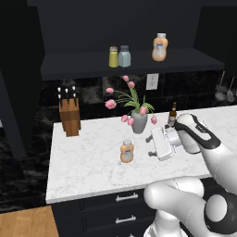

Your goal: Put the shaker and condiment bottle from the counter next to their counterparts in the cabinet.

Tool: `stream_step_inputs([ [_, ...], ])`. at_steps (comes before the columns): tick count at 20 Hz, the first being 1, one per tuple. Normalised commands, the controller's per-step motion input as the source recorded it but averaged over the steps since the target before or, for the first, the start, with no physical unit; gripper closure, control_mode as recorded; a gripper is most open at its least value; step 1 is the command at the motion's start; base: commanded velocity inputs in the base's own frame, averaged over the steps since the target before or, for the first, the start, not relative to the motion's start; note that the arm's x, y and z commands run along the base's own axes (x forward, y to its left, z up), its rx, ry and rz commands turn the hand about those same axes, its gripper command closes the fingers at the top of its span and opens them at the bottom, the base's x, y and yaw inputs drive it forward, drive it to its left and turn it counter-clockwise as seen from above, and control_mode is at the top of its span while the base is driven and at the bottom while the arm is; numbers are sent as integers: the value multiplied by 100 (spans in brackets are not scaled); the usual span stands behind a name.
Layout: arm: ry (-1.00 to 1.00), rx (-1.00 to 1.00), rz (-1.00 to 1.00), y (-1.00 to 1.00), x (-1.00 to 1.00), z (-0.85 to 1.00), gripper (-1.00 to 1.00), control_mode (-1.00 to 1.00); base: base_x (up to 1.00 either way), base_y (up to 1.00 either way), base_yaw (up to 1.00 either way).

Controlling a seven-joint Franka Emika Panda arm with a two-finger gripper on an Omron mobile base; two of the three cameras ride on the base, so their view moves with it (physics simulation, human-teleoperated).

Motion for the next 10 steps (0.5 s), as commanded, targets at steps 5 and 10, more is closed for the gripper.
stream_step_inputs([
  [5,1,0,0,4,0,-18,-100,-100,0,0,0],
  [10,0,0,-1,6,5,-9,-100,-100,0,0,0],
])
